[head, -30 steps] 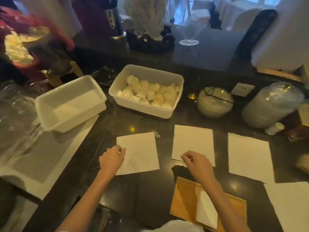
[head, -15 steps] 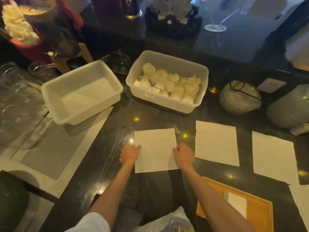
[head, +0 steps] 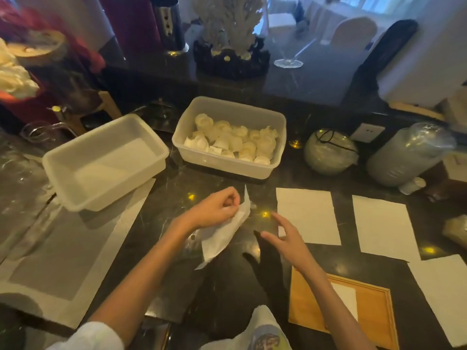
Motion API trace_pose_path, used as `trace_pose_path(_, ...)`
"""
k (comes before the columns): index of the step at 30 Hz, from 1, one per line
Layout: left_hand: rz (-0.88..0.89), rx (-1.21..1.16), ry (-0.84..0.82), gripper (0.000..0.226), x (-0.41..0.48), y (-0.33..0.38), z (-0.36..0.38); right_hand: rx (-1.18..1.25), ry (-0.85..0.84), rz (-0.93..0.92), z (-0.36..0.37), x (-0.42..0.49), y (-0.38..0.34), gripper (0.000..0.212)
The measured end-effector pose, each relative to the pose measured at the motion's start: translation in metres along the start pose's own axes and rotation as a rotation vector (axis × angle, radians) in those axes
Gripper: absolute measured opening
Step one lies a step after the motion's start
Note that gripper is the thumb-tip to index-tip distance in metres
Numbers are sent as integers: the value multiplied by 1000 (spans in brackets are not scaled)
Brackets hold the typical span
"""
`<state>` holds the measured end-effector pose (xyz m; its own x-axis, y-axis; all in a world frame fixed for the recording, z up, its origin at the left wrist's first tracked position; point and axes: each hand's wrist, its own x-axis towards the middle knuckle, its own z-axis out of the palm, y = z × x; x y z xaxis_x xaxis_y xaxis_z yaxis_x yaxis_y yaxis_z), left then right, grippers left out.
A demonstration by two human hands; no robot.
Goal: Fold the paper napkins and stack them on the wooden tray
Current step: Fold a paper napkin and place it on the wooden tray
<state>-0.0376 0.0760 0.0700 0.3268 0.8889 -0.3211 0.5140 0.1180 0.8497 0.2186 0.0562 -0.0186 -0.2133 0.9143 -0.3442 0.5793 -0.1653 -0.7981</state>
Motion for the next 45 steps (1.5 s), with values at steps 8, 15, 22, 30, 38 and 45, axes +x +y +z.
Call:
trace_pose_path(8,235,142,-296,6,11,111,8,310,-292,-131,-81,-19,-38,79)
trace_pose_path(15,191,-260,-221,20,13,137,44,377,-77,-107,-138,-74,-7,33)
trace_pose_path(22,-166,-1295,-184,81,20,94,188,582,122,35,-207,-130,57,39)
trace_pose_path(30,-351,-1231,-345,55,26,98,286,673,178,203,-243,-182,140,24)
trace_pose_path(38,-287,-1518,-133,65,14,110,300,724,90,227,-251,-199,153,32)
trace_pose_path(45,-203,-671,19,38,-1,119,280,706,168,174,-236,-195,138,27)
